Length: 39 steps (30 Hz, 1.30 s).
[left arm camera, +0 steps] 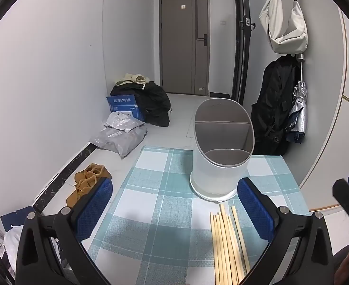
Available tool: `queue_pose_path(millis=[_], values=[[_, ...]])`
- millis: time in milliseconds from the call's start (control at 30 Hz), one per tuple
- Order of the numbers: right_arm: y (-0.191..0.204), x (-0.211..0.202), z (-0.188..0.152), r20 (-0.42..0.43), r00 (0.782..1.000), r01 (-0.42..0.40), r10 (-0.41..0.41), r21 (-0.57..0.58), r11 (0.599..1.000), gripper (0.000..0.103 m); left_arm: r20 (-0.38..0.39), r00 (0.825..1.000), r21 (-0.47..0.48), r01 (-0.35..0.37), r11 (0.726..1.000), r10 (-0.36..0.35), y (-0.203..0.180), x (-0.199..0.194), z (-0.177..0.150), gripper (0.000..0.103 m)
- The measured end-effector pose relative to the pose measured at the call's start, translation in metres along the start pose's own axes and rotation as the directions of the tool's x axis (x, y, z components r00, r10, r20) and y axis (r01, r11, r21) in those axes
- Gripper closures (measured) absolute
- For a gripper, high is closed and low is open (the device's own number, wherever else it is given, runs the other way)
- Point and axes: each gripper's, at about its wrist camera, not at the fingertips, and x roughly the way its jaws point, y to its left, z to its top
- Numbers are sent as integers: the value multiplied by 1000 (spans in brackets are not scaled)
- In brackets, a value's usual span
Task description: Organize utensils
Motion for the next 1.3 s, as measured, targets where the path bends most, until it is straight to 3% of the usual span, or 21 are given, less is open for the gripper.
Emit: queue_pose_path(millis=[433,1300], values=[[-4,5,-3,-11,999,-41,42,49,998,0,-11,1000,-7,-12,1000,12,-1,1,0,1],[-1,-3,-1,7,1000,-21,21,15,1000,0,3,1000,-13,-9,1000,9,-1,3,-6,1]])
